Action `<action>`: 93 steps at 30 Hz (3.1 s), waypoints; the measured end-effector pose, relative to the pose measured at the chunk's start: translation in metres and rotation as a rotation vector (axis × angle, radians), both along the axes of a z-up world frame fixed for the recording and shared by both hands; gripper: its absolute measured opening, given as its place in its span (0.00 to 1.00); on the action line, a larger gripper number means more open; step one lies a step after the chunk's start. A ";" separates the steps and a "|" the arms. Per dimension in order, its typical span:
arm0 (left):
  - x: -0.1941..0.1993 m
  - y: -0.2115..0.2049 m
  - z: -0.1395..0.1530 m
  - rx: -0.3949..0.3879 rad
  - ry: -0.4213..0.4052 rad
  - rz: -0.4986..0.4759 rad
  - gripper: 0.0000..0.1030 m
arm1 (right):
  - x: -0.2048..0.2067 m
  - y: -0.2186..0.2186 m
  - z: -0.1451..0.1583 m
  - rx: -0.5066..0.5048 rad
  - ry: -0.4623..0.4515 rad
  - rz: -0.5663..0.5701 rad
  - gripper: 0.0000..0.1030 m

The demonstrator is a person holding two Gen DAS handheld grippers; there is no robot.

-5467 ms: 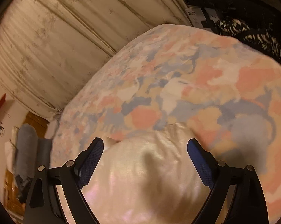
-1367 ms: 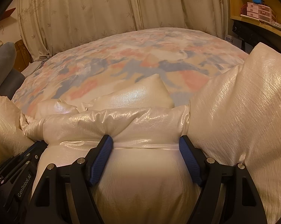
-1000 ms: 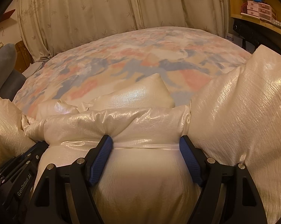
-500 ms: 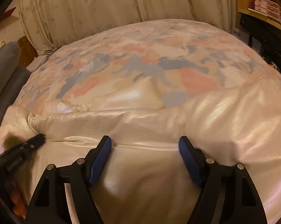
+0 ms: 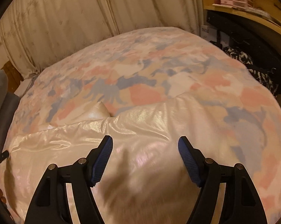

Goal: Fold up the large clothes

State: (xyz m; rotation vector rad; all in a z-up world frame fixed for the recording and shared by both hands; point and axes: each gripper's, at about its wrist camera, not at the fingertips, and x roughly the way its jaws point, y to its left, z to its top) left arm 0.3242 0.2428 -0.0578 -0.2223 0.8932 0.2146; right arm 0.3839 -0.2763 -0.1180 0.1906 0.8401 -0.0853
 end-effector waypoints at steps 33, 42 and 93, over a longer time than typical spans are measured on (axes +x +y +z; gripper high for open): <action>-0.213 0.013 -0.102 -0.716 -0.068 -0.013 0.61 | -0.203 0.186 0.030 0.081 -0.102 0.356 0.72; -0.168 0.030 -0.133 -0.779 -0.119 0.024 0.61 | -0.157 0.186 -0.002 0.088 -0.059 0.361 0.57; -0.146 -0.115 -0.019 0.027 -0.448 -0.265 0.23 | 0.093 0.200 -0.087 0.100 0.108 0.255 0.32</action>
